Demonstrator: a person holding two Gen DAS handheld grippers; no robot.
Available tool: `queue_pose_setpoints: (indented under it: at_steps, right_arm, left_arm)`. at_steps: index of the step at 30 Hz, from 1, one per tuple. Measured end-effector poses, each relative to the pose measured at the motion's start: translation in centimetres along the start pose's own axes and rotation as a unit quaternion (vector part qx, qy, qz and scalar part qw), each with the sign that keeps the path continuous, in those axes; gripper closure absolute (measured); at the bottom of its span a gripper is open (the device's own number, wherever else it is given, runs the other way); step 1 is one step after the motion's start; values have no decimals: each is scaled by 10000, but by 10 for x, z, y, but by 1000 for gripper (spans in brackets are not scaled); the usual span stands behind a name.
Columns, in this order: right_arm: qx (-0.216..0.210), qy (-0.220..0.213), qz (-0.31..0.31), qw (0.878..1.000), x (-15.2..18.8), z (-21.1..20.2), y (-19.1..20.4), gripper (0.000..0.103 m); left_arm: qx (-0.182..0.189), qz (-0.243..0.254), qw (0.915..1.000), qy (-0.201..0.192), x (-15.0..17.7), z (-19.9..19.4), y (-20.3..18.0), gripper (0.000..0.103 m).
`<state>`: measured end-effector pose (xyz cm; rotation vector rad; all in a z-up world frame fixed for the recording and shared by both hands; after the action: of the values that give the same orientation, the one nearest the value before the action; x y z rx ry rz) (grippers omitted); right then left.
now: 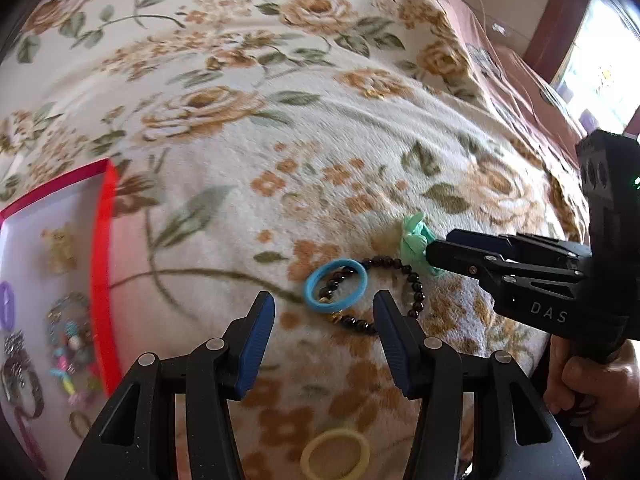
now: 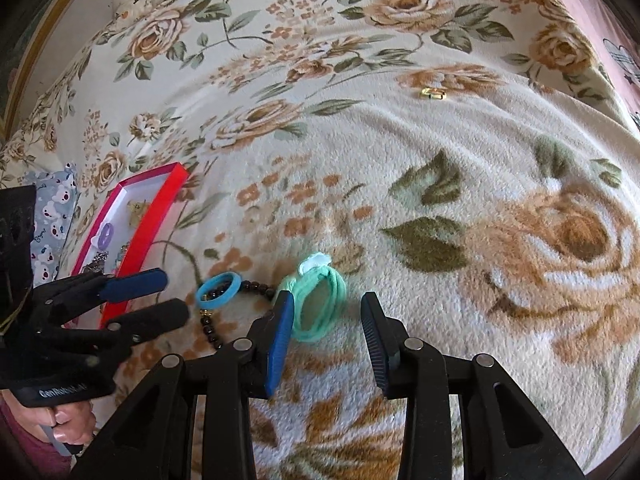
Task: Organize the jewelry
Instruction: 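Grasp the blue hair tie with the left tool while the right tool grasps the mint green bow clip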
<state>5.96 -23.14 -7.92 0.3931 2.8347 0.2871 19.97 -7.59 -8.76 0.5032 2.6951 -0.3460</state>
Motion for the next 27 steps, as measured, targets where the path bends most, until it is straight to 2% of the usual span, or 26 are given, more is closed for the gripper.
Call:
queue_pose_setpoints:
  at_steps: [4,6,7,9,11,14,20,27]
  right_arm:
    - [82,31,40,10000,0,5,-4,78]
    - [105,41,58,9999,-1,7,-6,83]
    - [121,38,70,9999,-1,8,-8,85]
    - [183,19,62,9998,-1,8,-9,97]
    - [170,-21,66,9998,-2,6,-11,98]
    - [139,-96,41,9998,-3,2,-9,99]
    - [25,-290,-60,9996,-6,-12,3,99]
    - [-125,-325,-248,9991,-6,-19,24,99]
  left_arm:
    - [-28,172,9998,65,-5,16,-8,57]
    - [-28,226,9996,138,-6,24,-9,75]
    - [-52,218,9996,153,-6,27,-9,78]
    - [-34,187,9997,146,-8,29,-6,88]
    - [65,93,9999,117,-7,27,-2,89]
    - [158,-28,9998,80,-4,22,5,97]
    - [280,-181,9994,-126,3,3,14,100]
    - [261,-356,9985,-322,20,-26,26,100]
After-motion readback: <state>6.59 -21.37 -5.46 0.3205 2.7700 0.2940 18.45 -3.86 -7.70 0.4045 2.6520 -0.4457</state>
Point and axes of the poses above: each gripper's, at about its wrist camera, not at the fingertips, and z roughly the way its jaws point, y to its left, x to its underside, the point moved 4 cm from there along z, roughly the way its jaws point, and after that the axes turned 6 degrees about y, right-handed, at the moved point
